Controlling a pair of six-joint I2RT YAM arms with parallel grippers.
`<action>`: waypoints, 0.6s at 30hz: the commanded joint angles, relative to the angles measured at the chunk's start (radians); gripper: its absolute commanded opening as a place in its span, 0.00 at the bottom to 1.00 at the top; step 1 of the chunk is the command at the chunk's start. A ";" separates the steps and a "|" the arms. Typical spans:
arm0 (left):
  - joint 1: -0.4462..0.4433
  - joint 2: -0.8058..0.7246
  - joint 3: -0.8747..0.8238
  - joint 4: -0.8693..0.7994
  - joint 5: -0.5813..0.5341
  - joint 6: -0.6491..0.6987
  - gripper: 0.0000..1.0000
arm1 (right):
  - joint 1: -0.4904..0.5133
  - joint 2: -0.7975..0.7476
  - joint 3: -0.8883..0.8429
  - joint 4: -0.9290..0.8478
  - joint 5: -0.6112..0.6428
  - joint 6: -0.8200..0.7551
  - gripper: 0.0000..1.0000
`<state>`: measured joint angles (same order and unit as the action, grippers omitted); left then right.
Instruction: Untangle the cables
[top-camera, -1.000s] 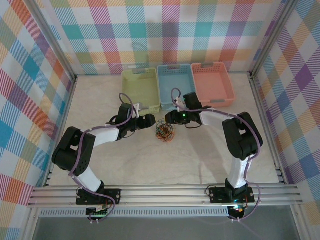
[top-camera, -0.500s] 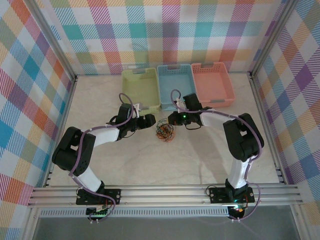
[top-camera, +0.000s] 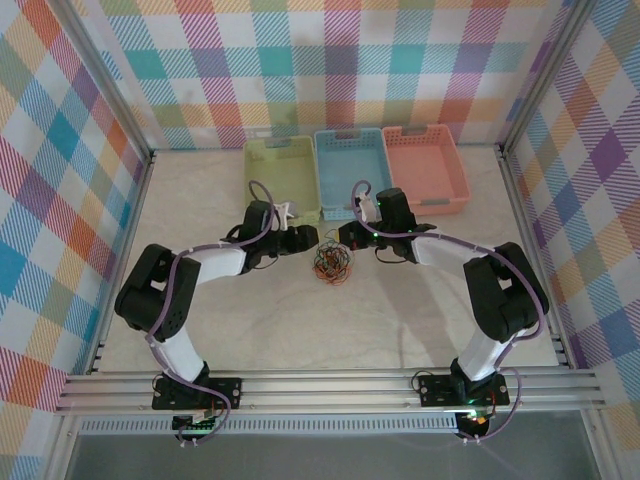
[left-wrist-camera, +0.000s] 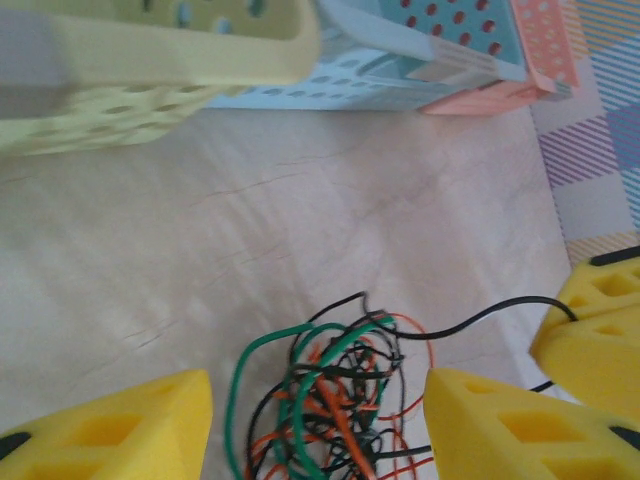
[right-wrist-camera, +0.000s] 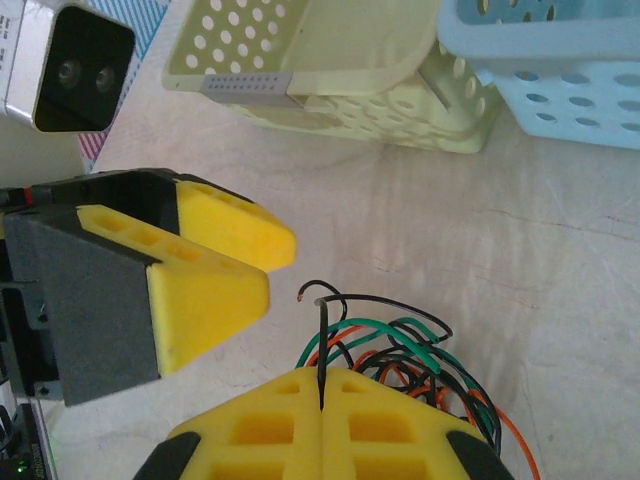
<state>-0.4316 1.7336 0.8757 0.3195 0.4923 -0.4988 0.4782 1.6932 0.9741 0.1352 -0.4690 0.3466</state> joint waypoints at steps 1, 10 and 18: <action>-0.018 0.009 0.041 -0.001 0.048 0.037 0.58 | 0.003 -0.015 -0.008 0.036 -0.023 -0.010 0.00; -0.033 0.064 0.126 -0.137 -0.032 0.071 0.55 | 0.003 -0.022 -0.015 0.049 -0.015 -0.009 0.00; -0.064 0.081 0.143 -0.180 -0.063 0.080 0.49 | 0.000 -0.053 -0.049 0.076 0.006 -0.004 0.00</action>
<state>-0.4763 1.8076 0.9874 0.1856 0.4545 -0.4488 0.4782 1.6848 0.9398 0.1619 -0.4603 0.3477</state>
